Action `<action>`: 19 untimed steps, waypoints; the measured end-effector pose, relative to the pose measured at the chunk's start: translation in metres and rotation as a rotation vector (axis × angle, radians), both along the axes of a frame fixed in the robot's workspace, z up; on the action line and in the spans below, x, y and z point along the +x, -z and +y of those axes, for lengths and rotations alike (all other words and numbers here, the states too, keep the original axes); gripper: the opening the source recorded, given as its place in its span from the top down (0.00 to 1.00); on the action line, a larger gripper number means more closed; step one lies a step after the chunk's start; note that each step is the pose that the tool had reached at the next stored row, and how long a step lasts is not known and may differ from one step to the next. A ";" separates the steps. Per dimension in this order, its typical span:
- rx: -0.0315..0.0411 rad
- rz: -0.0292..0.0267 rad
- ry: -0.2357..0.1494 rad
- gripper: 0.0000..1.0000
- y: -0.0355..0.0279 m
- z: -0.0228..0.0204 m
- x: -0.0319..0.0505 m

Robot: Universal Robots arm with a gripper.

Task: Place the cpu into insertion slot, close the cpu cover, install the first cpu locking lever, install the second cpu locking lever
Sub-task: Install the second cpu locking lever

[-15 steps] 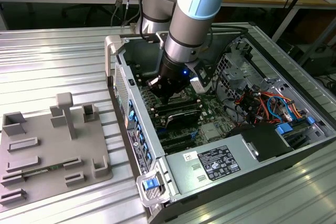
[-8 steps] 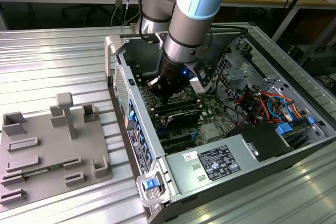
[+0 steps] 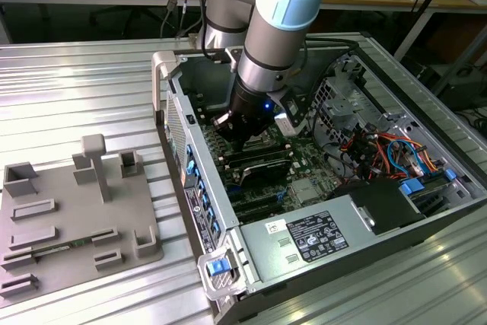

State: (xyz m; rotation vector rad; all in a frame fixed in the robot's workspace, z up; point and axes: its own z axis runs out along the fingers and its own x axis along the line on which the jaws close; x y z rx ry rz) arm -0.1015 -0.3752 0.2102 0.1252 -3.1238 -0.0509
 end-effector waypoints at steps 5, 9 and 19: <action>0.0029 0.0002 0.000 0.89 0.0003 0.0003 -0.0001; 0.0052 0.0001 -0.001 0.89 0.0009 0.0004 -0.0001; 0.0075 0.0002 -0.004 0.89 0.0021 0.0024 -0.0004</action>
